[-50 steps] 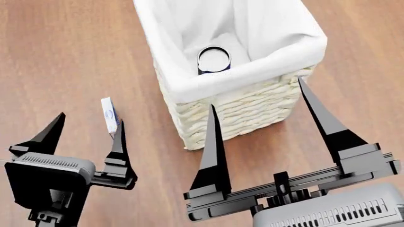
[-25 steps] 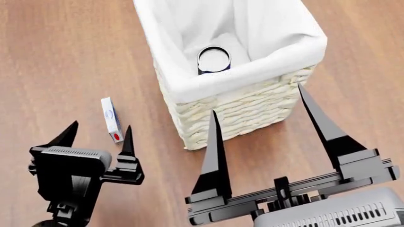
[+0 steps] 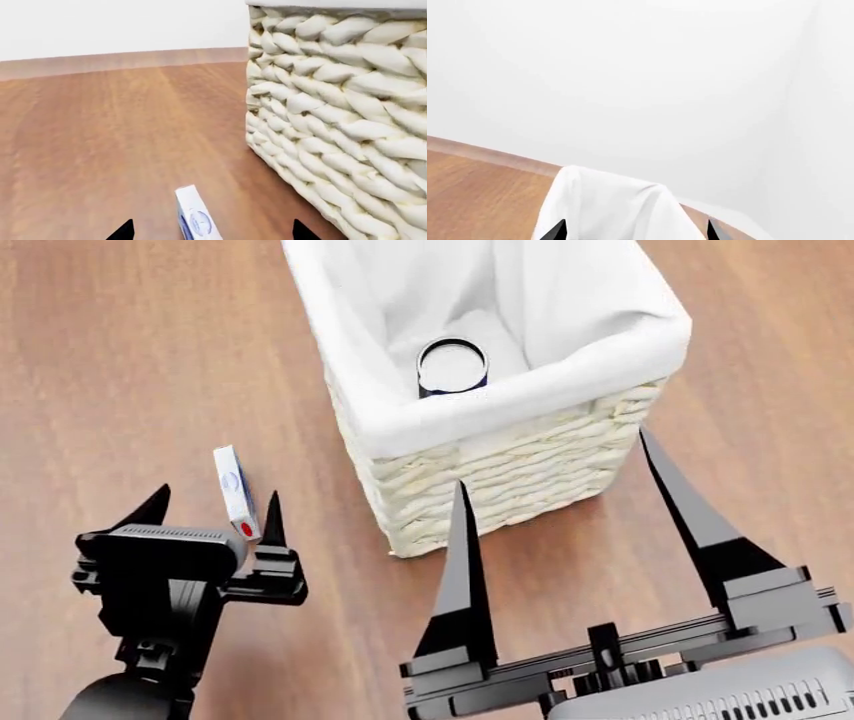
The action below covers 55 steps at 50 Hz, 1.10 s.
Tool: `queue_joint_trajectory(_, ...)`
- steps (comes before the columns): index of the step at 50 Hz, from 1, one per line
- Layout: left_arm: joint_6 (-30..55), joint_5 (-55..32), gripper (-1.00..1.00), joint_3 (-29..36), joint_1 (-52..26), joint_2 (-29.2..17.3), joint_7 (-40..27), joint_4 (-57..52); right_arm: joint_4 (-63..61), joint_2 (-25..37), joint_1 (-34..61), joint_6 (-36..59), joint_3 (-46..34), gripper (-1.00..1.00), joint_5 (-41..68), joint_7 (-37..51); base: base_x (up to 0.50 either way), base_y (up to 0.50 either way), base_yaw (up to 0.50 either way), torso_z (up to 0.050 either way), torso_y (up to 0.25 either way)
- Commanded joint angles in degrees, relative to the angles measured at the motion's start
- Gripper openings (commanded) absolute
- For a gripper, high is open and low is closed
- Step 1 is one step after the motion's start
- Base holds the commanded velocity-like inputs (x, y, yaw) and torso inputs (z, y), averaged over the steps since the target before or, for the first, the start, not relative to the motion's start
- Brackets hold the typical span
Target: Pick up the alphabet soup and the cream cheese box, and put them in the basket.
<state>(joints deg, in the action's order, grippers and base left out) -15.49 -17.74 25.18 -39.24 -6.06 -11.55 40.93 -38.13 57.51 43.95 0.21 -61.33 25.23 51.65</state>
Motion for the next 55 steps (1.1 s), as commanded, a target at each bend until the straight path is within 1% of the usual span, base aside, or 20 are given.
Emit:
queue_joint_trajectory(1,-2.4,0.01,1.0,0.01,-2.15,1.08,0.42,6.12,0.0,-0.02,-0.31,0.05,0.02,1.0,0.02,0.04,0.0,0.0,0.0,0.0,0.0)
queue_joint_trajectory(22,-5.48,-0.29,1.0,0.7,-2.43,1.96,0.97,12.04,-0.88,0.53,-1.01,0.12,0.37,1.0,0.29,0.82,0.0,0.0,0.0,0.0,0.0)
queue_joint_trajectory(31,-5.27,-0.49,1.0,1.13,-2.52,1.9,0.74,11.93,-0.72,0.54,-1.37,-0.24,0.44,1.0,0.2,0.88,0.0,0.0,0.0,0.0,0.0)
queue_joint_trajectory(39,-8.23,-0.48,1.0,1.17,-4.28,2.85,1.46,17.41,-0.52,0.25,-1.6,-0.24,0.32,1.0,0.05,0.76,0.0,0.0,0.0,0.0,0.0)
queue_joint_trajectory(46,-12.82,-0.33,1.0,1.3,-7.76,4.52,2.65,26.3,-0.43,0.29,-1.73,-0.03,0.33,1.0,0.22,0.73,0.0,0.0,0.0,0.0,0.0)
queue_joint_trajectory(50,-16.59,-0.64,1.0,1.47,-9.89,5.79,3.65,33.15,-0.53,0.24,-1.82,0.17,0.26,1.0,0.24,0.71,0.0,0.0,0.0,0.0,0.0)
queue_joint_trajectory(55,-16.7,-1.04,1.0,2.08,-10.01,5.8,3.38,33.81,-0.39,0.2,-2.04,0.07,0.22,1.0,0.19,0.68,0.0,0.0,0.0,0.0,0.0)
